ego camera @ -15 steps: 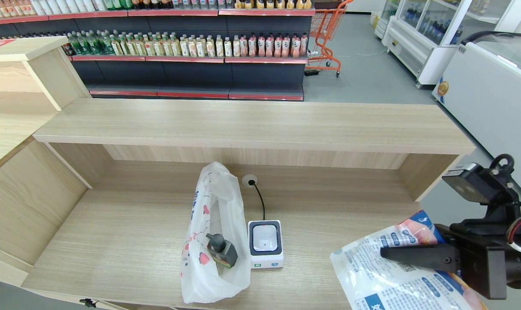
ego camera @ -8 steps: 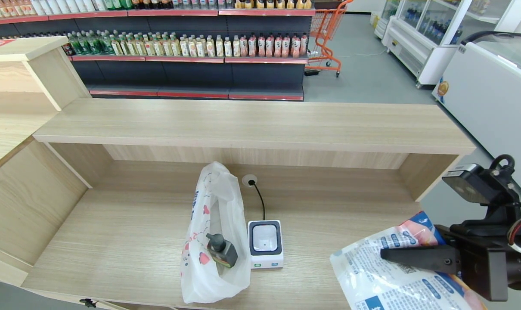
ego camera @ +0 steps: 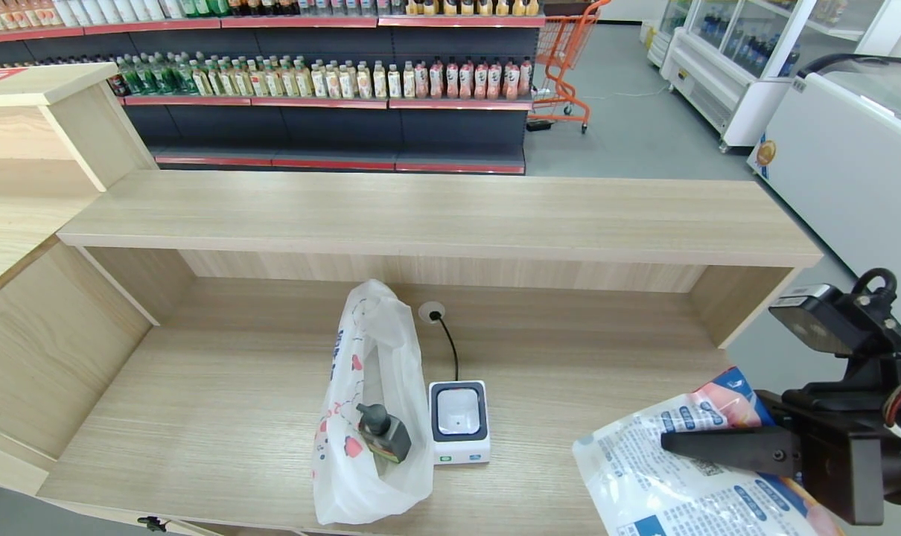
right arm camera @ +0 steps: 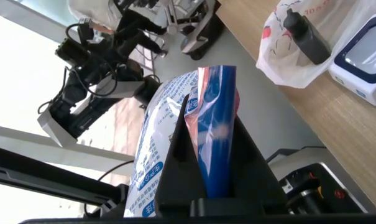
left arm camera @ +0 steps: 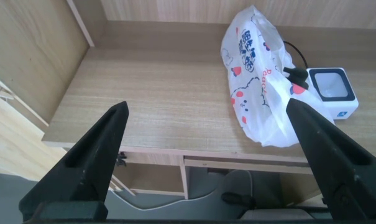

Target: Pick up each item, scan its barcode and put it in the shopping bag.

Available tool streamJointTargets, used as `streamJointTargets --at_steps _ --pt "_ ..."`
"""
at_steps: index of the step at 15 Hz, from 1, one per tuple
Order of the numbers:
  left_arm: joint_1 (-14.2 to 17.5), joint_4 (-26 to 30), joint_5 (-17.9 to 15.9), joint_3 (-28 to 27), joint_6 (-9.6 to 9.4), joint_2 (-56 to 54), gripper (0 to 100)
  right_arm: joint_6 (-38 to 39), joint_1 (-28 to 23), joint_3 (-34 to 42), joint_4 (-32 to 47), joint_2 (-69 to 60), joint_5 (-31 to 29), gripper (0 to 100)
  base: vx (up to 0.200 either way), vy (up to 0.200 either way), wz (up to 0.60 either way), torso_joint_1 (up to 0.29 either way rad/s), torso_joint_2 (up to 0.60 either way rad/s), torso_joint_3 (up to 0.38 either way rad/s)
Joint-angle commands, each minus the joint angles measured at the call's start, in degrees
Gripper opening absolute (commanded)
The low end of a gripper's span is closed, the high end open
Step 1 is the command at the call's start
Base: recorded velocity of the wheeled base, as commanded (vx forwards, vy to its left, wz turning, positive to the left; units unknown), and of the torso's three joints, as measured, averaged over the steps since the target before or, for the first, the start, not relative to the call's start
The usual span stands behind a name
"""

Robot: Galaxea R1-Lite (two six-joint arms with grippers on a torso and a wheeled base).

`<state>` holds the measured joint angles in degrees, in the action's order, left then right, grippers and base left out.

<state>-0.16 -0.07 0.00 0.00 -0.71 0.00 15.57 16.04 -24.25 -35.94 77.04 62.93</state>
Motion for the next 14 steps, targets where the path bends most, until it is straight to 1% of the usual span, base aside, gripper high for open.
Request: streamJointTargets --at_steps 1,5,7,14 --pt "-0.02 -0.01 0.0 0.0 0.0 0.0 100 -0.01 -0.05 -0.01 -0.19 -0.14 0.0 0 0.0 0.0 0.0 0.0 0.0 0.0" --pt "-0.02 -0.01 0.0 0.0 0.0 0.0 100 -0.36 -0.05 0.43 -0.98 1.09 -0.09 0 0.0 0.0 0.0 0.0 0.0 0.0" --pt "-0.02 -0.01 0.0 0.0 0.0 0.0 100 -0.27 -0.05 0.52 -3.7 2.85 -0.09 0 0.0 0.0 0.0 0.0 0.0 0.0" --pt "-0.02 -0.01 0.0 0.0 0.0 0.09 100 -0.36 0.04 -0.19 -7.04 5.22 0.0 0 0.0 0.0 0.0 0.0 0.0 0.0"
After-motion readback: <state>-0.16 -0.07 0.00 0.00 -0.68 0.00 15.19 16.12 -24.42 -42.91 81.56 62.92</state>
